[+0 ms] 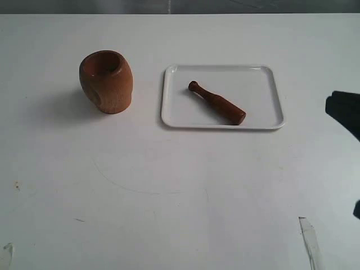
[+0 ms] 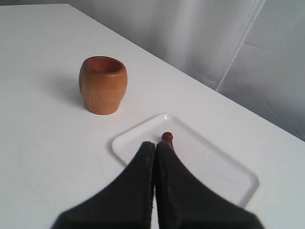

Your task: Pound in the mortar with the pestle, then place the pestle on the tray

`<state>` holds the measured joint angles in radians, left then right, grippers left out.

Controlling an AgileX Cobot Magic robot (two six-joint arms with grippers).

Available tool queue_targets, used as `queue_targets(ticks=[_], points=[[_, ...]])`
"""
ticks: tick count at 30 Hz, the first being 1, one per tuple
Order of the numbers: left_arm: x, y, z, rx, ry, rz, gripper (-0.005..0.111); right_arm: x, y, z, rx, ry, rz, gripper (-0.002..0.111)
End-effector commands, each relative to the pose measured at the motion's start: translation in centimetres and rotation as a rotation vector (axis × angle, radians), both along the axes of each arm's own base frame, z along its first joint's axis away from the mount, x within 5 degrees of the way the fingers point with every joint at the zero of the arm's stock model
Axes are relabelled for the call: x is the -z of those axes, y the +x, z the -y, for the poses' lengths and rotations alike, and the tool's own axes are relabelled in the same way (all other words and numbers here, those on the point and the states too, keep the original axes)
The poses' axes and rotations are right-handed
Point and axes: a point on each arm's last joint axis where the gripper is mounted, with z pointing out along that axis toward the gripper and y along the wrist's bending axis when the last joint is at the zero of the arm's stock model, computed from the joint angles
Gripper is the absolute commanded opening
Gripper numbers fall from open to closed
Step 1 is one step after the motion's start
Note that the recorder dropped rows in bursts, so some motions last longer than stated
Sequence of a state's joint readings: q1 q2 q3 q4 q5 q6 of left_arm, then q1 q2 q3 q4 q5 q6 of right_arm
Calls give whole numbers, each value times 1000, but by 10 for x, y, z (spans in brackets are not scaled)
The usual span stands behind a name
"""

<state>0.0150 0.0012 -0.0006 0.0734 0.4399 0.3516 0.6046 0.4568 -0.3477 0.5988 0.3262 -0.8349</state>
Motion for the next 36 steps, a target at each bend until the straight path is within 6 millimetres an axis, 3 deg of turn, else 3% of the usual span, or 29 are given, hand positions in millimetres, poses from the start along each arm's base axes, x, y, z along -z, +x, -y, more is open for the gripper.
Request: queue_targets(ticks=[1, 17, 20, 25, 30, 36], points=[[0, 0, 1, 6, -15, 4, 0, 8, -11, 4, -30, 14, -20, 0], [0, 0, 1, 6, -15, 4, 0, 8, -13, 5, -30, 32, -20, 0], [0, 0, 1, 6, -15, 4, 0, 21, -12, 6, -16, 2, -23, 0], [0, 0, 1, 6, -15, 4, 0, 62, -14, 23, -19, -375, 205, 0], [0, 0, 1, 6, -15, 4, 0, 92, -20, 32, 38, -384, 183, 0], [0, 0, 1, 6, -15, 4, 0, 92, -22, 45, 188, -399, 288, 0]])
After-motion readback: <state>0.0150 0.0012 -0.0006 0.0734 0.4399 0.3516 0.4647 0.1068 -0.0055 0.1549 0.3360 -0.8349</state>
